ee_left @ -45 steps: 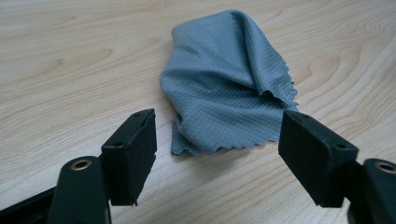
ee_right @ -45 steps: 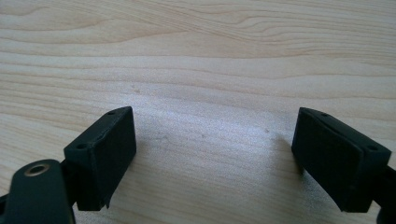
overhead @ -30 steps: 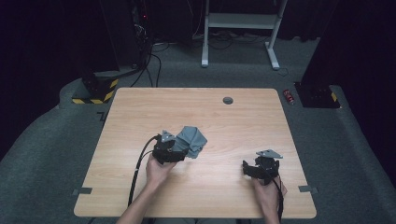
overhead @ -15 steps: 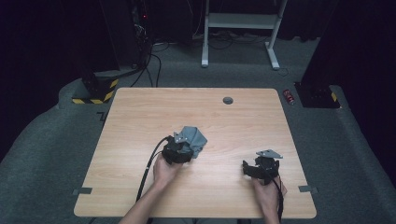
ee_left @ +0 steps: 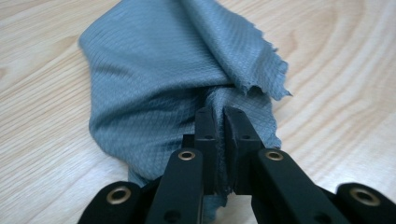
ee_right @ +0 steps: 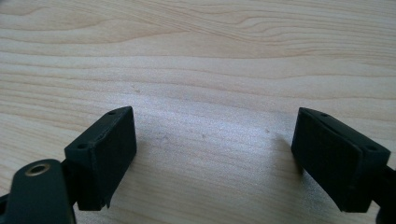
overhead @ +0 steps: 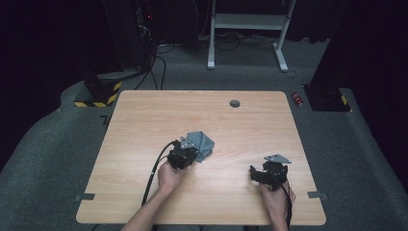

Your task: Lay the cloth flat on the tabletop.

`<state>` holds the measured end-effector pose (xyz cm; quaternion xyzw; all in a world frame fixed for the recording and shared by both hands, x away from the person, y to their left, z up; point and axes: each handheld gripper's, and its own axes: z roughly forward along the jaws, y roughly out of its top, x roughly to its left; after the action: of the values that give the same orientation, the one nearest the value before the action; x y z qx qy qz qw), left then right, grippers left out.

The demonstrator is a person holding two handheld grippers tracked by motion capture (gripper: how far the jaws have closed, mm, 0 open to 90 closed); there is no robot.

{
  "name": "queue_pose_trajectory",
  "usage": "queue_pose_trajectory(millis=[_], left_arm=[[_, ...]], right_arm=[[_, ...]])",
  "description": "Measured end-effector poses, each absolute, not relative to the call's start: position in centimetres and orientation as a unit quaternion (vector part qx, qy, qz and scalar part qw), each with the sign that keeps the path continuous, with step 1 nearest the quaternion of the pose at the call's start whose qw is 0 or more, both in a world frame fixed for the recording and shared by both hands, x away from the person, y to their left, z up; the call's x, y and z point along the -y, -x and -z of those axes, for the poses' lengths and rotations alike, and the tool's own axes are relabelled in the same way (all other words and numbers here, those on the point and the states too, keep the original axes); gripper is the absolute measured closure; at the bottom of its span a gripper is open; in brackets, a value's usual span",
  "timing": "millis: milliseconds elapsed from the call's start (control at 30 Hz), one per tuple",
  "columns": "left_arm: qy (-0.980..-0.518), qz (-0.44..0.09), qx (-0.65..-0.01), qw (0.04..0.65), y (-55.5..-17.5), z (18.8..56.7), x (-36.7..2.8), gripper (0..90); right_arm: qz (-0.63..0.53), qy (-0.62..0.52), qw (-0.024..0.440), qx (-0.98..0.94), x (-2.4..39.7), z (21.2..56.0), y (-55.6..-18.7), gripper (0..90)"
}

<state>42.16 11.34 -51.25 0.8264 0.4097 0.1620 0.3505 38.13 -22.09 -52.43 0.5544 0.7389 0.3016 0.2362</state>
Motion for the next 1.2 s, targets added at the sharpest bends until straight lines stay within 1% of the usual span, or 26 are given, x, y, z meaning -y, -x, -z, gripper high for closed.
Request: queue_pose_trajectory(millis=[267,367,533,667,967,1200], left_arm=[[-0.832,-0.14,-0.386,0.374,-41.6,50.7,-10.5,85.7],[-0.842,-0.127,-0.361,0.379,-41.5,50.1,-9.6,85.8],[-0.844,-0.111,-0.343,0.397,-41.1,49.4,-8.3,85.8],[-0.851,-0.102,-0.325,0.399,-40.7,49.4,-7.3,85.8],[-0.853,-0.082,-0.308,0.414,-39.9,49.1,-5.6,85.7],[-0.86,-0.074,-0.294,0.409,-39.4,49.3,-4.6,85.6]], right_arm=[[-0.302,-0.553,0.237,-0.739,22.1,52.4,-38.1,13.8],[-0.303,-0.552,0.237,-0.74,22.1,52.4,-38.1,14.4],[-0.303,-0.551,0.237,-0.74,22.1,52.4,-38.1,14.8],[-0.303,-0.551,0.237,-0.741,22.1,52.4,-38.1,14.9],[-0.303,-0.551,0.237,-0.741,22.1,52.4,-38.1,14.9],[-0.303,-0.551,0.237,-0.741,22.1,52.4,-38.1,14.9]])
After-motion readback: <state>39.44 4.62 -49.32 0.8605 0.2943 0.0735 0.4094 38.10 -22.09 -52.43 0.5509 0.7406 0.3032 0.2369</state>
